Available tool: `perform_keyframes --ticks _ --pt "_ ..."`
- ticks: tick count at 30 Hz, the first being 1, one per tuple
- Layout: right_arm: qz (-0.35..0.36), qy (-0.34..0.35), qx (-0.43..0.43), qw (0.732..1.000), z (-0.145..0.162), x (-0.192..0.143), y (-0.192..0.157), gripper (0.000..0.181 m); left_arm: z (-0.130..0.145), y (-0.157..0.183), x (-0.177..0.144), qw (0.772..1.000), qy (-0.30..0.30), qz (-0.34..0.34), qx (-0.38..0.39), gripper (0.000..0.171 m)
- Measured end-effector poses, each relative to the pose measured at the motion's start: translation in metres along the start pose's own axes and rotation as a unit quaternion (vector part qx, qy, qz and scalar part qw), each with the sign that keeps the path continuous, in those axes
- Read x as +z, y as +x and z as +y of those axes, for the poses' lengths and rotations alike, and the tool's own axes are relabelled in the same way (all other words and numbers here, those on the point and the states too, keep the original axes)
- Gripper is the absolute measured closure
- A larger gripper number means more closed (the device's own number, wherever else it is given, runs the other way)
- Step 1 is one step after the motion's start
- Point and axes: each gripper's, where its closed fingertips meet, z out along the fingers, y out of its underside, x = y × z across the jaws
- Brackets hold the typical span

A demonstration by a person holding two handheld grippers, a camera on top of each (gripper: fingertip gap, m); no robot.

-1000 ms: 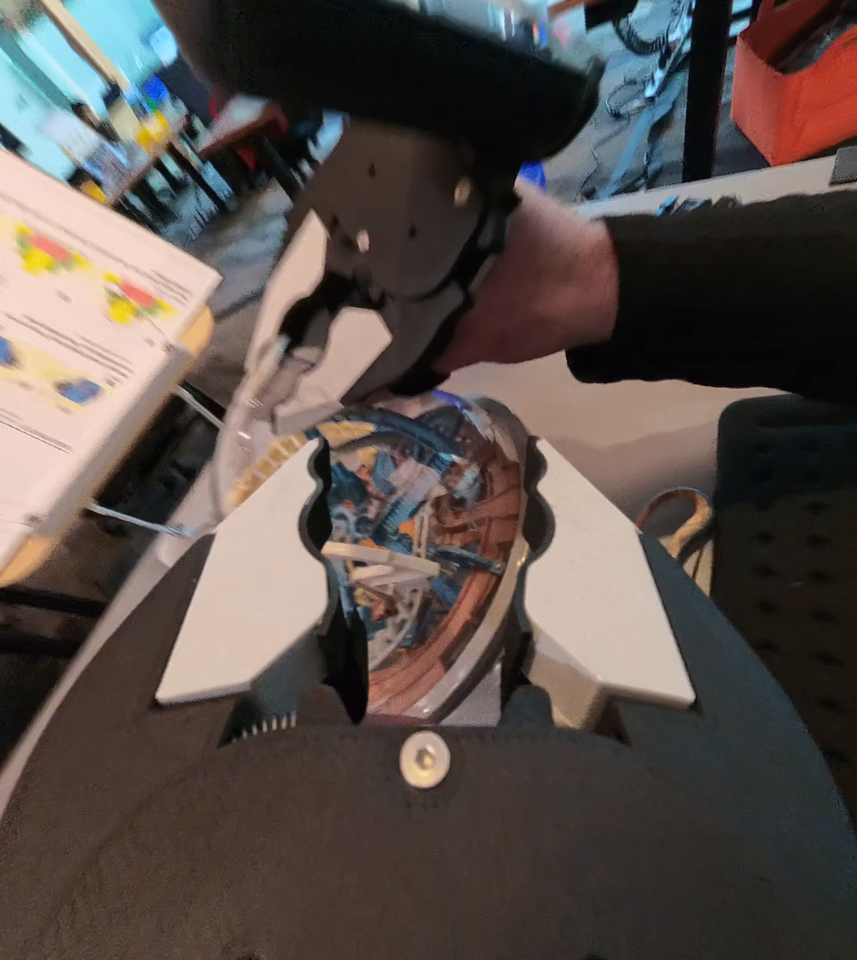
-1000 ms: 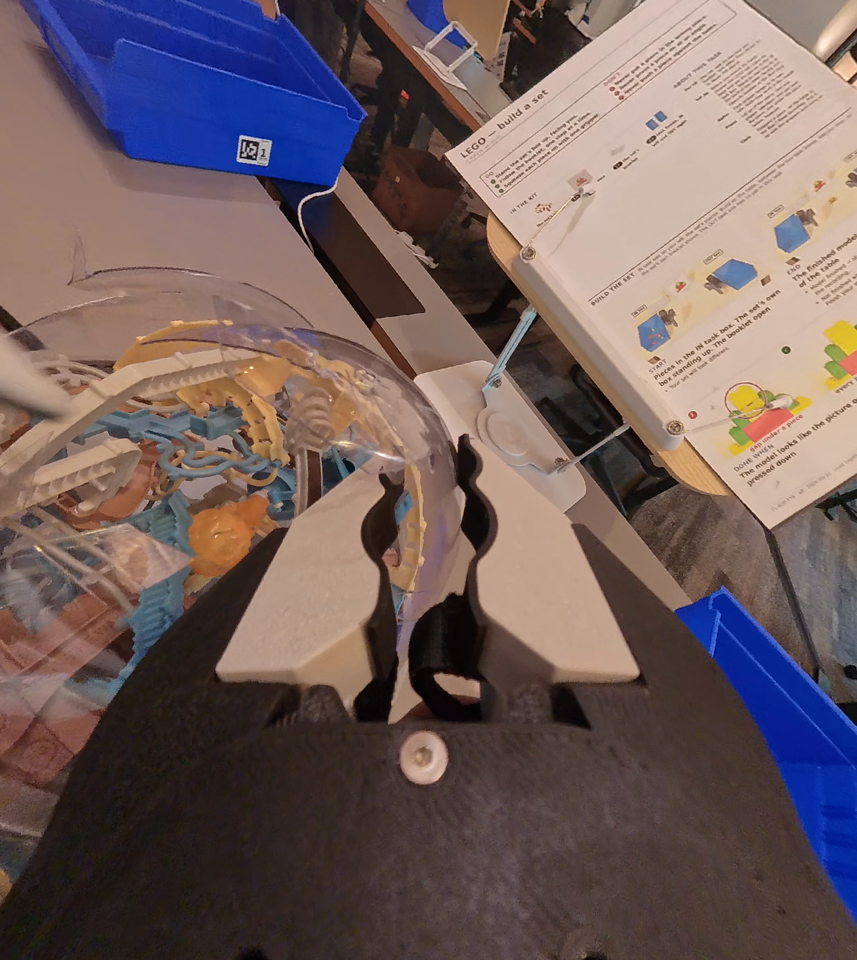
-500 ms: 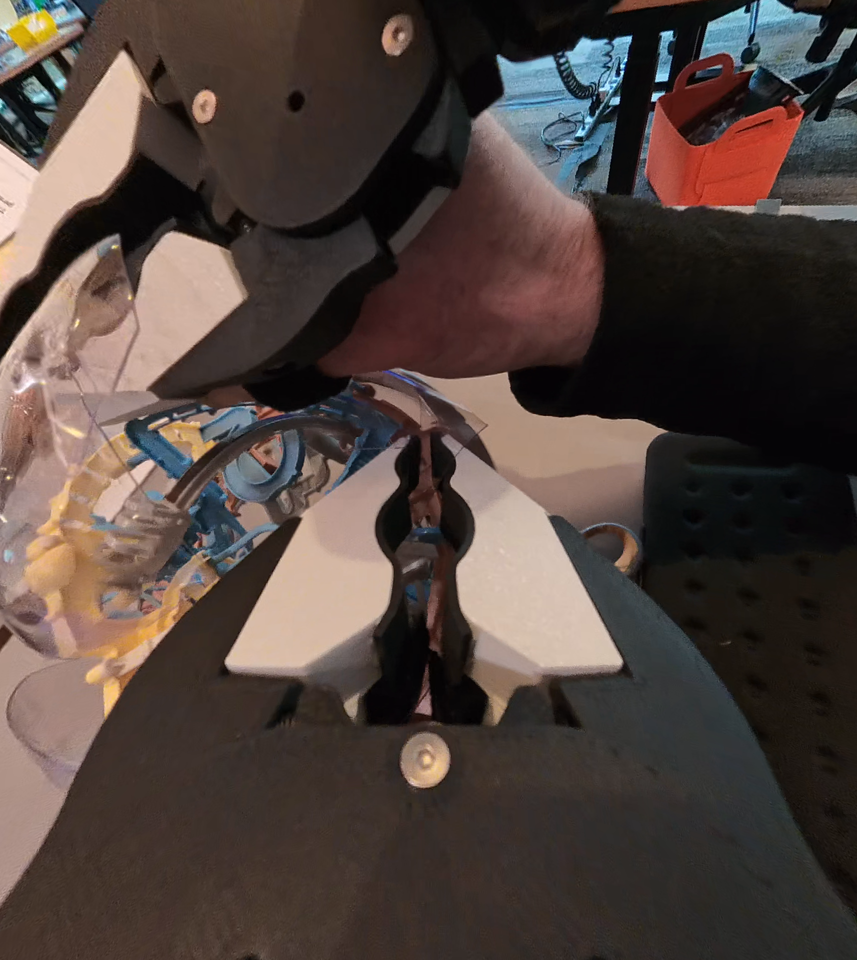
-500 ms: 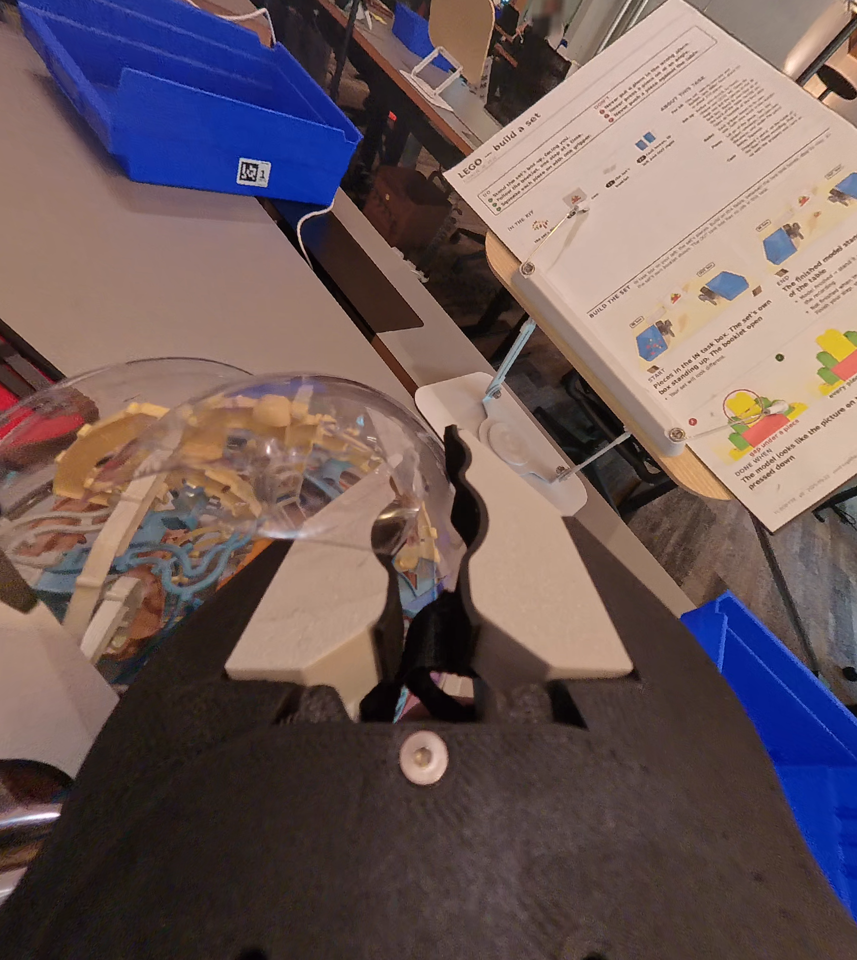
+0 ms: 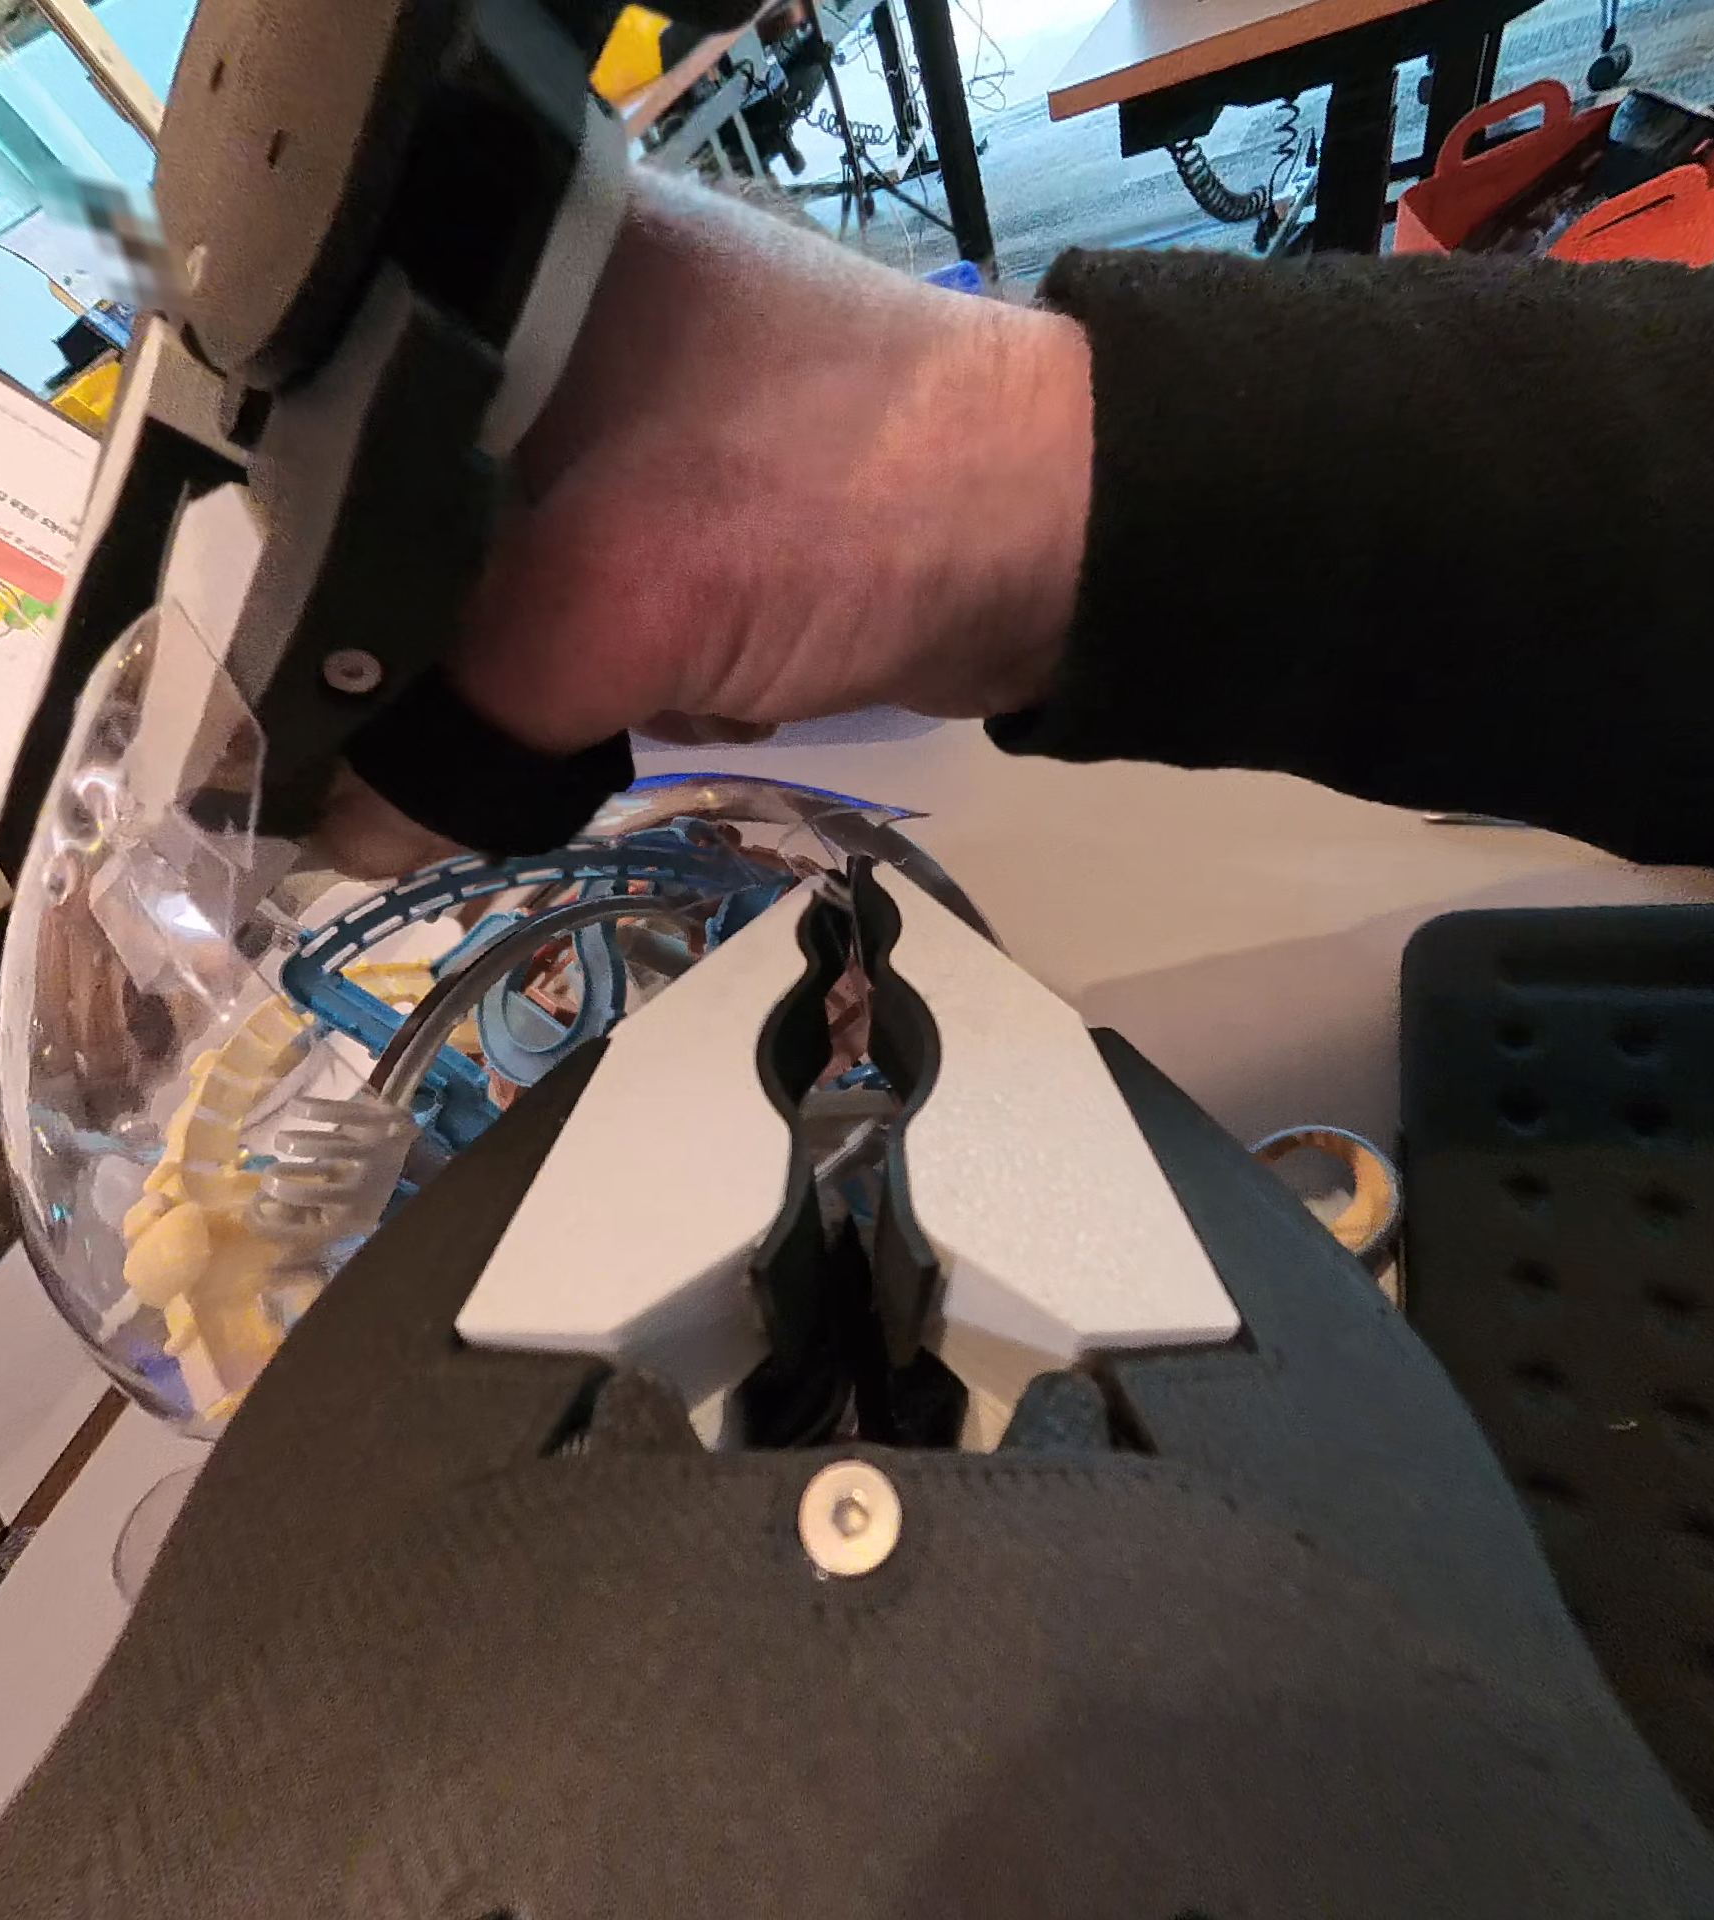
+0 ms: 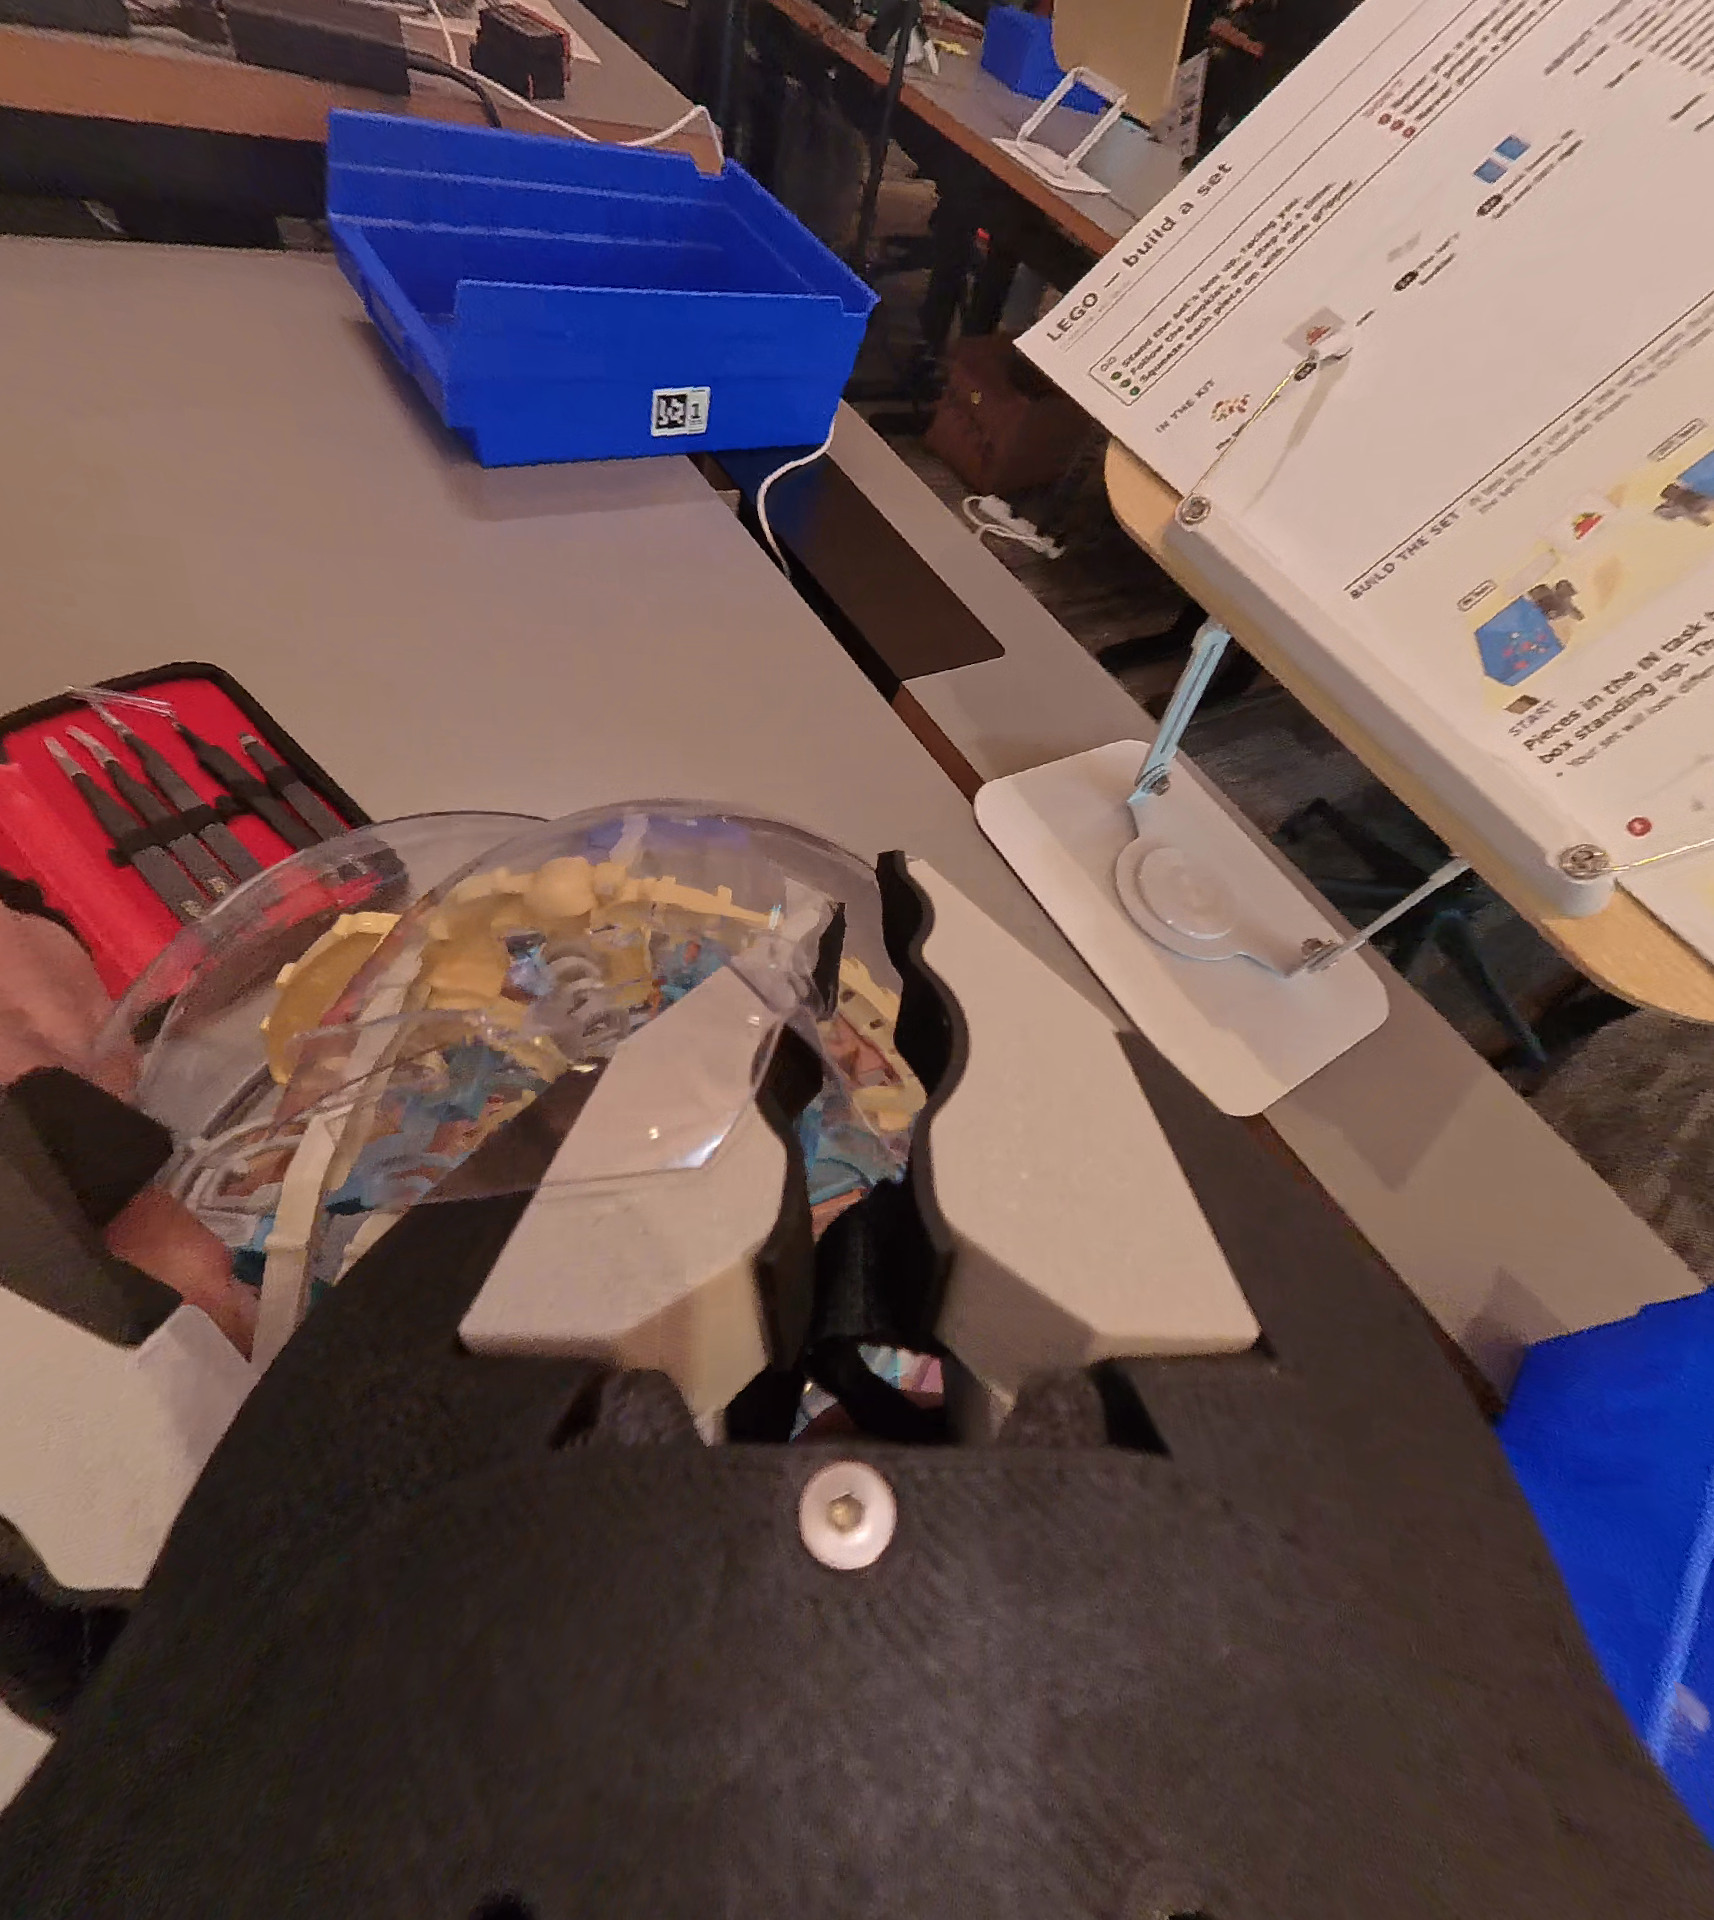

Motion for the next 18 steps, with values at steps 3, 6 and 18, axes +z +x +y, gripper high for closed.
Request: perform_keyframes --ticks 3,6,18 --pt "-0.029 0.008 0.034 0.999 0.0 0.001 0.003 0.177 -0.001 -0.002 0.002 1.0 0.003 0.001 0.0 0.171" --pt "-0.052 0.004 0.049 0.997 0.001 0.004 0.006 0.177 -0.003 -0.003 0.003 1.0 0.01 -0.002 0.0 0.171" --pt "-0.112 0.016 0.122 0.986 0.005 0.004 0.017 0.175 -0.008 -0.005 0.012 0.999 0.015 -0.011 0.047 0.171"
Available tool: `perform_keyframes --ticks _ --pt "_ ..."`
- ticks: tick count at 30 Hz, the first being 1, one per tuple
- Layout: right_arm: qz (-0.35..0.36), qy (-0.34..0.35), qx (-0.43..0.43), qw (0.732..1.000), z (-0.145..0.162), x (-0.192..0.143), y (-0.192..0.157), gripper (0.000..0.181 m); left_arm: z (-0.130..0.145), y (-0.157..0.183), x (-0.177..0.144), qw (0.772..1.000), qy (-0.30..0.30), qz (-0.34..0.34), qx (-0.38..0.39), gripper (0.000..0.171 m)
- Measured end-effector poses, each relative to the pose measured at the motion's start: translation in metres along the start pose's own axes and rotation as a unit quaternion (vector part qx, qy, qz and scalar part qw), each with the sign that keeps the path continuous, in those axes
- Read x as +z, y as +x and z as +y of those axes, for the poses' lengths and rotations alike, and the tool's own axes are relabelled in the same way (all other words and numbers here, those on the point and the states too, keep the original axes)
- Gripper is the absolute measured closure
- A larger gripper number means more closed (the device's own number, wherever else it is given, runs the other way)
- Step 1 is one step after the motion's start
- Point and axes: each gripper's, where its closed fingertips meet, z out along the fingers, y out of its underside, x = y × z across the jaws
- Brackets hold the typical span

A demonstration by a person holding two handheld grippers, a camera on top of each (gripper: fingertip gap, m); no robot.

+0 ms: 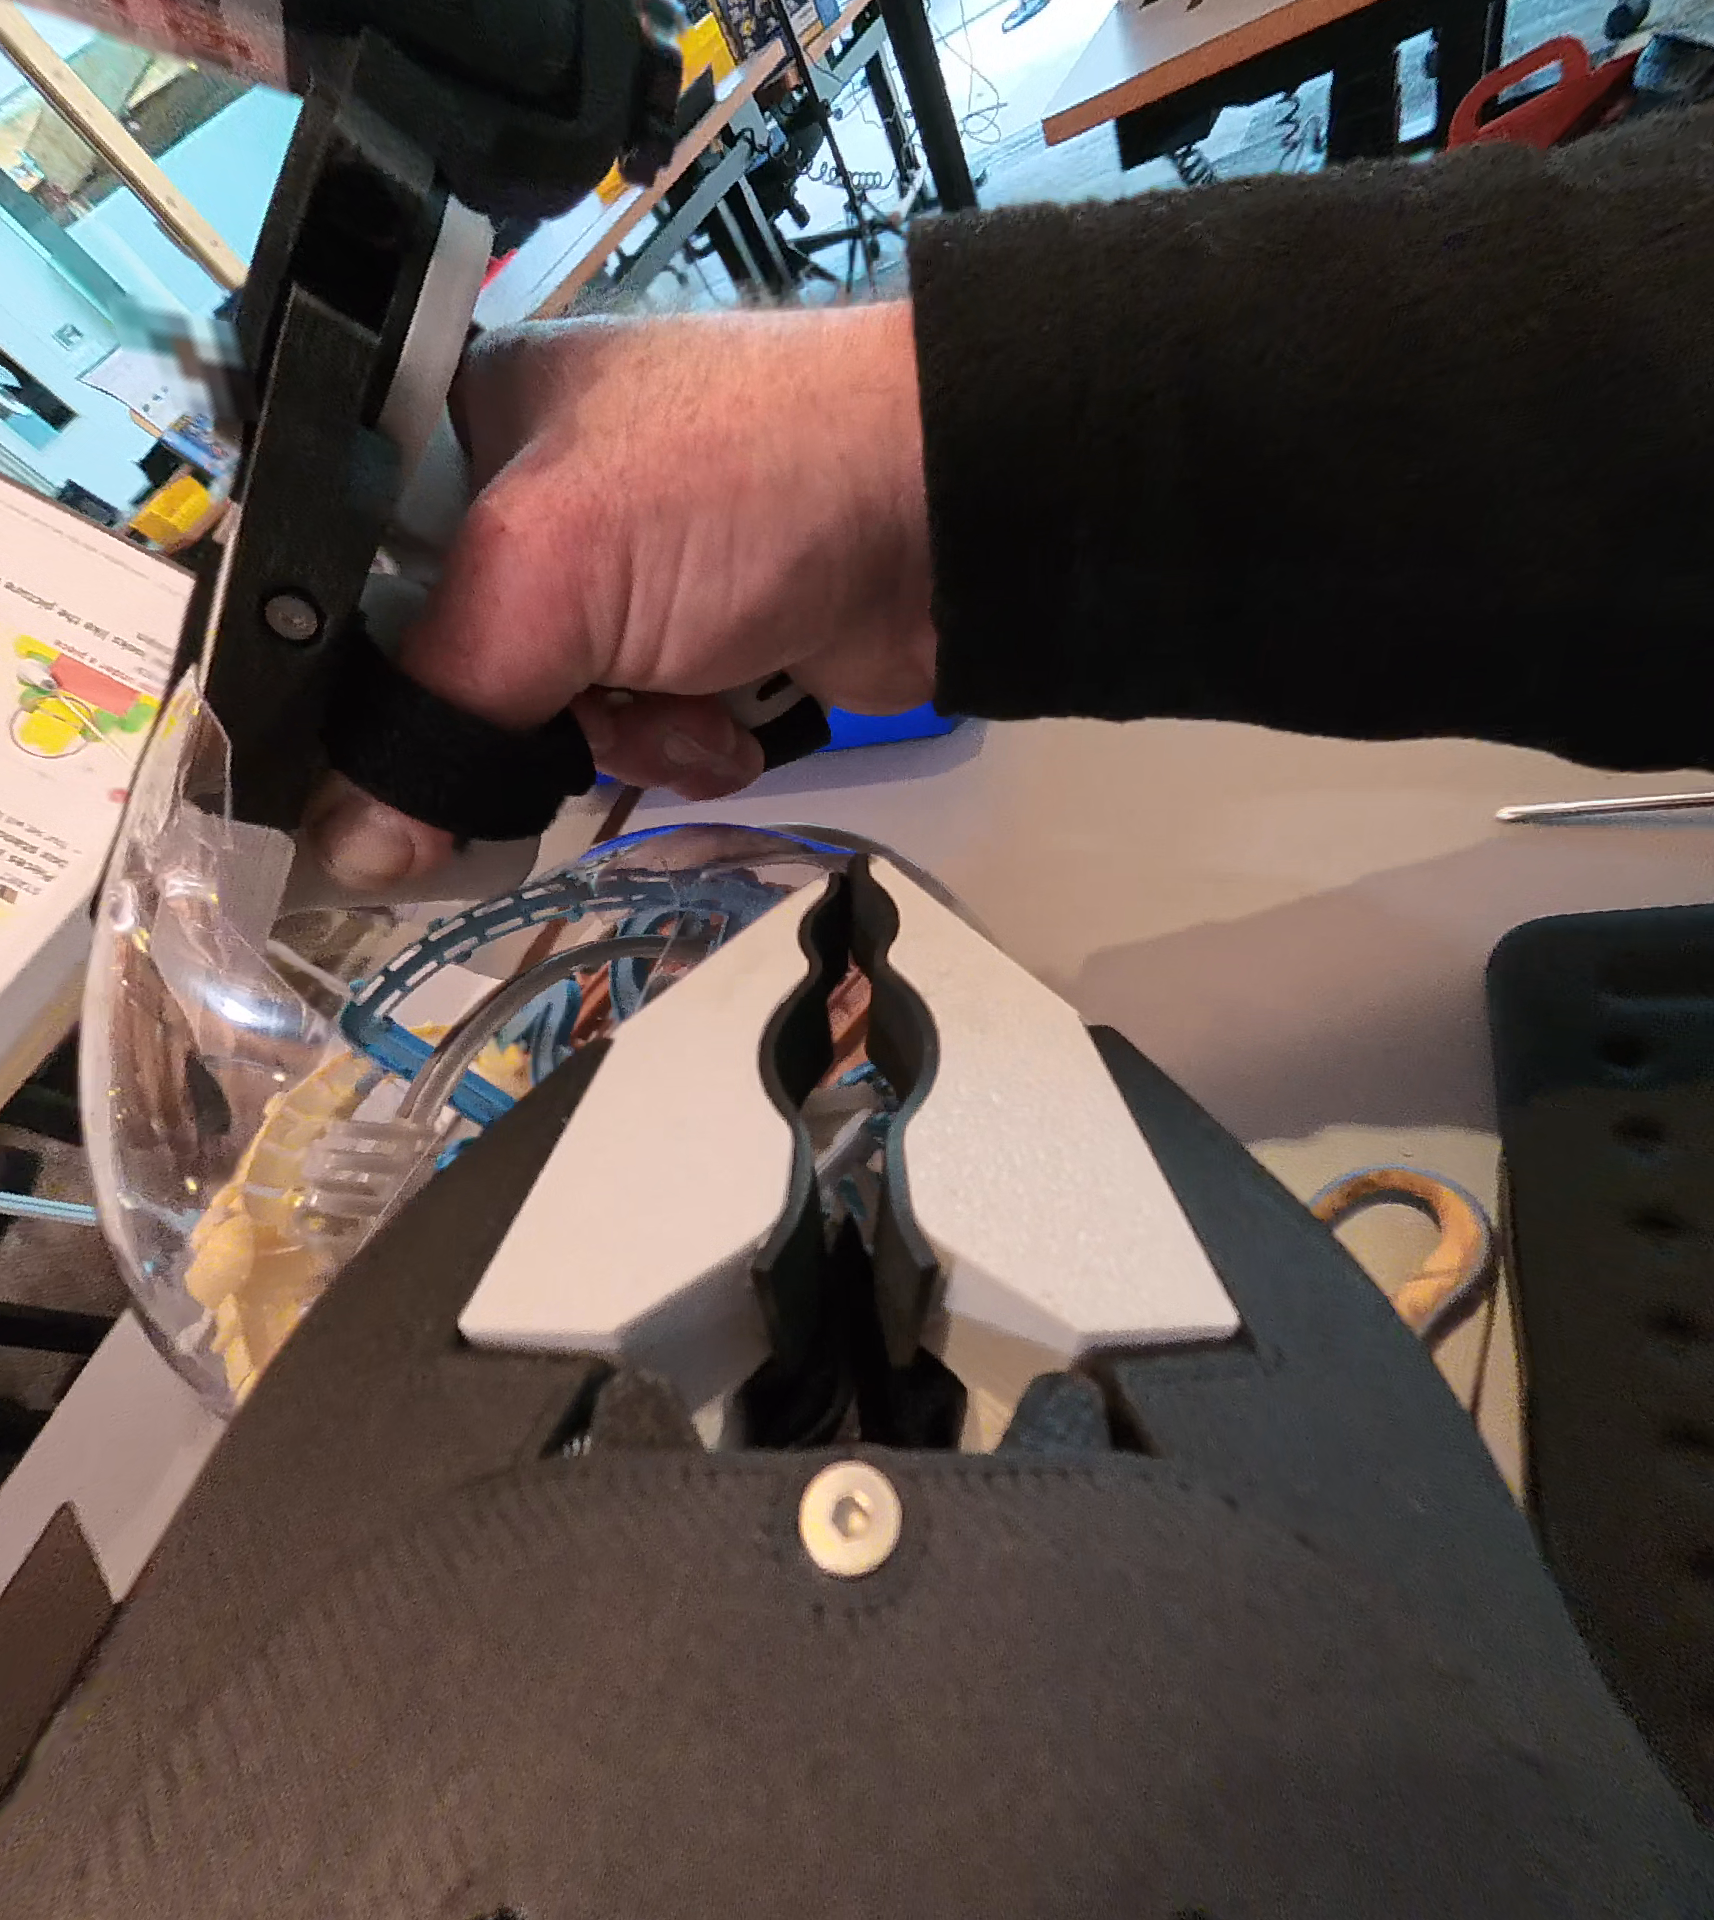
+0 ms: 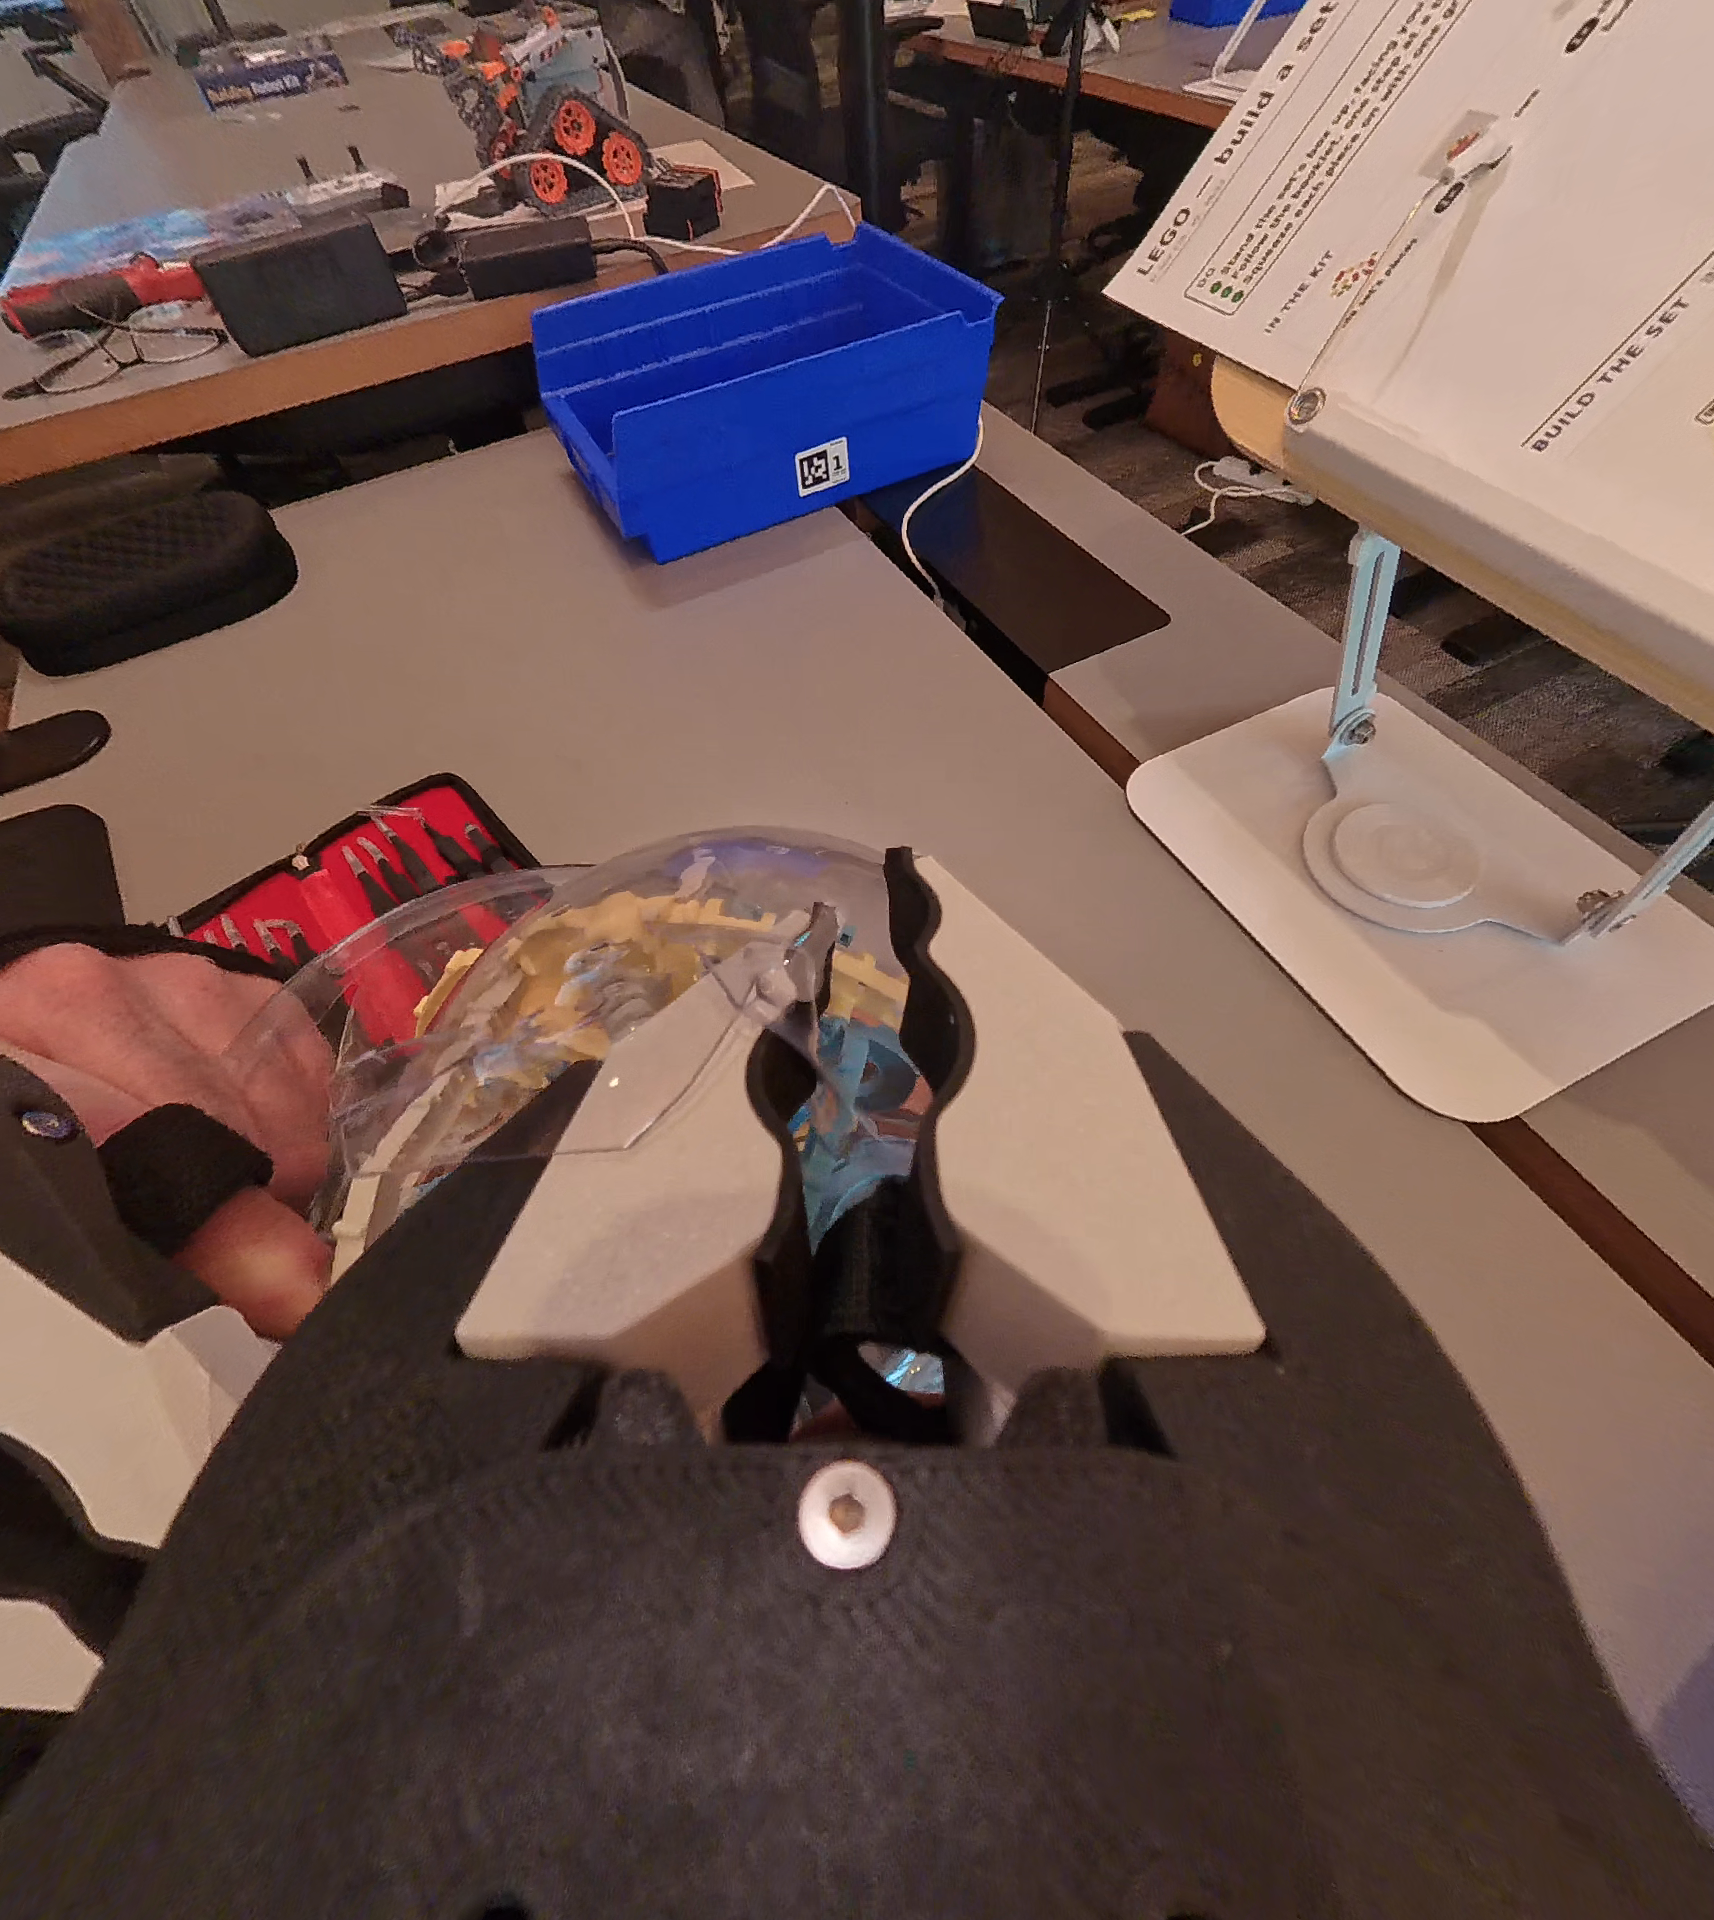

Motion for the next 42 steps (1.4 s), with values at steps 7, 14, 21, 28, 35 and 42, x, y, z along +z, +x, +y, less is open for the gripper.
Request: perform_keyframes --ticks 7,14,21,28,35,42 --pt "-0.015 0.015 0.037 0.999 0.001 -0.005 0.014 0.174 0.0 -0.003 0.006 0.999 0.001 0.001 0.038 0.171" --pt "-0.037 0.016 0.031 0.999 0.003 -0.015 0.02 0.17 -0.002 0.0 0.003 0.996 0.036 0.026 0.08 0.171" --pt "-0.07 0.057 0.069 0.994 -0.006 -0.037 0.044 0.181 0.039 0.114 0.018 0.964 0.019 0.194 0.18 0.171" --pt "-0.005 -0.004 -0.023 1.0 -0.001 -0.029 0.043 0.178 -0.013 0.074 -0.006 0.977 0.087 0.164 0.108 0.171" --pt "0.052 0.013 -0.003 0.999 0.002 -0.042 0.041 0.175 -0.013 -0.01 -0.034 0.996 0.072 -0.01 0.046 0.145" --pt "0.129 0.041 0.051 0.989 0.016 -0.037 0.042 0.166 0.026 -0.058 -0.039 0.998 -0.015 -0.042 -0.053 0.07"
